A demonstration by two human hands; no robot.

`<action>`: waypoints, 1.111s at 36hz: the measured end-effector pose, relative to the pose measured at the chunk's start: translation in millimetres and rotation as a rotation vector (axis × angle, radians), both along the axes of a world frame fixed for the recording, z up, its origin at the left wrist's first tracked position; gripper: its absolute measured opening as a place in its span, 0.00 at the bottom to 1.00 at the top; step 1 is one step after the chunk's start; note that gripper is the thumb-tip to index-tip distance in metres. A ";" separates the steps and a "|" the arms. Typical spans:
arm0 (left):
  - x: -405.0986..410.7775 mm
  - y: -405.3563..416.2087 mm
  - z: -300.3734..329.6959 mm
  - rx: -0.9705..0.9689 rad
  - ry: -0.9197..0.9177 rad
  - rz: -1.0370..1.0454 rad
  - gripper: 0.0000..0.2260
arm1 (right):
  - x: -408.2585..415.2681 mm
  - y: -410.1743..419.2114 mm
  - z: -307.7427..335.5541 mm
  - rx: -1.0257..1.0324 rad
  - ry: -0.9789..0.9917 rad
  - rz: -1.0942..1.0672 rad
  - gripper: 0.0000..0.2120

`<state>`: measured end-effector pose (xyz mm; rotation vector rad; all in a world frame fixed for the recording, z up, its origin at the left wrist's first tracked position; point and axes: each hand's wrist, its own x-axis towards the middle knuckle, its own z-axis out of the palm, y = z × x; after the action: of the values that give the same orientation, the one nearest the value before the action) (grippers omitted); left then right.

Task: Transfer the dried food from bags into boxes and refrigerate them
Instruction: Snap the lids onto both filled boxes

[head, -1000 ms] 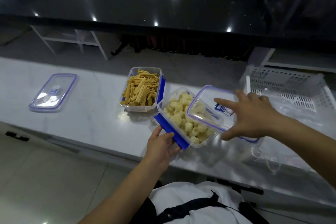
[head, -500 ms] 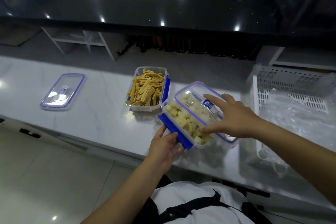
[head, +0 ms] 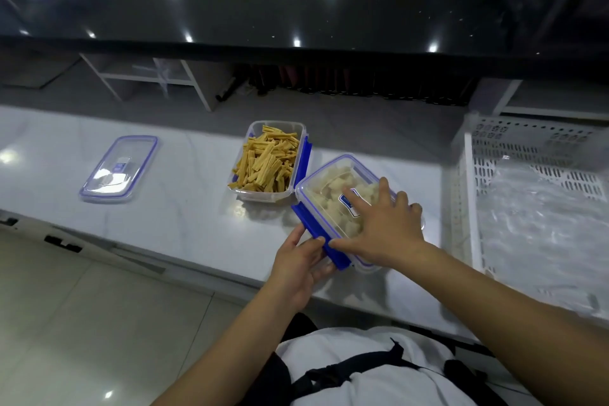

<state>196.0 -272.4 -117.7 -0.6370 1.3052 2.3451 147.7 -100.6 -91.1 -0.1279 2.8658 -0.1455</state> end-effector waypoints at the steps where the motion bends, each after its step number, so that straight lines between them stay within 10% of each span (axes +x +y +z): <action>1: -0.6 -0.1 0.8 -0.005 0.004 -0.011 0.20 | 1.1 1.4 -0.5 0.014 0.005 -0.001 0.54; 34: 2.3 -26.6 24.8 -0.599 0.084 -0.182 0.30 | 45.9 12.7 17.5 -0.307 -0.123 0.037 0.27; 40: 2.0 -27.7 24.6 -0.580 0.068 -0.189 0.30 | 33.5 34.3 9.8 -0.916 -0.069 -0.297 0.40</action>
<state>198.0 -300.1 -93.2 -0.5634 2.0033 1.8456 181.1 -66.2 -81.2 0.1309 2.4921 -1.4583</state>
